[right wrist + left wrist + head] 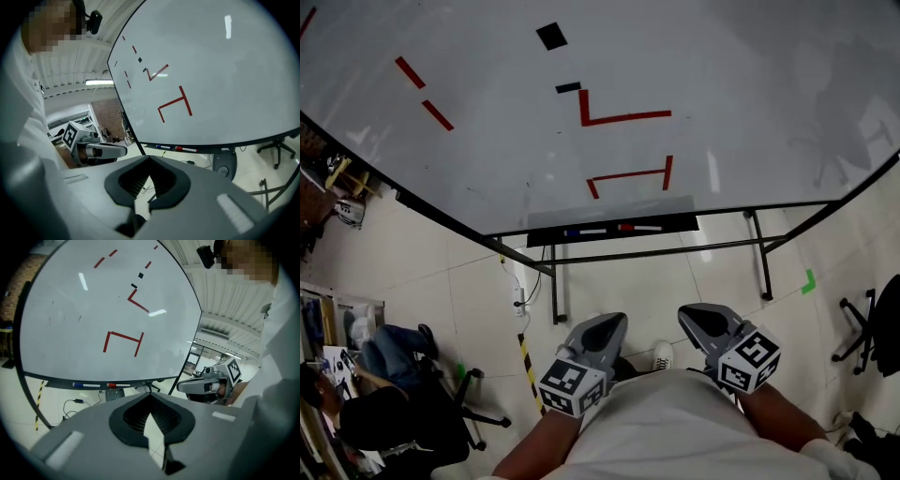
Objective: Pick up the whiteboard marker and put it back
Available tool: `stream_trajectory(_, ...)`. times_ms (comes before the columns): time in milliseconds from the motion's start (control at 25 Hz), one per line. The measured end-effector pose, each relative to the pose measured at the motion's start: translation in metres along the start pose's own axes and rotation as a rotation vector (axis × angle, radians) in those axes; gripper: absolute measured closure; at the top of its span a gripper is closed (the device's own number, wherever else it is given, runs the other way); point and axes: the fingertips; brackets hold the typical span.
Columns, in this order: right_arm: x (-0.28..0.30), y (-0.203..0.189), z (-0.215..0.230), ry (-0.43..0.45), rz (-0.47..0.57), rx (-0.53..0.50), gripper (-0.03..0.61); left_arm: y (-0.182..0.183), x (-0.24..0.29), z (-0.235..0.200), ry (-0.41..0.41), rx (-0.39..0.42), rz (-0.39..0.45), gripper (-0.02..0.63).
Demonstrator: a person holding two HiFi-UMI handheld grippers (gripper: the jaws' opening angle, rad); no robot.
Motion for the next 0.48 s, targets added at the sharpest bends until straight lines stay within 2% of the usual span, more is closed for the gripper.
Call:
stream_trajectory(240, -0.012, -0.009, -0.021, 0.035, 0.009, -0.04, 0.577, -0.015, -0.015, 0.018, 0.03, -0.001, 0.003, 0.597)
stream_trajectory(480, -0.009, -0.004, -0.028, -0.025, 0.029, -0.024, 0.577, -0.013, -0.024, 0.019, -0.026, 0.049, -0.022, 0.597)
Point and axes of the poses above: the fingertips, and each gripper's own axes: x forward along the fingers, z to its right, y out of its top, and after that the axes turned 6 degrees about -z, right-handed
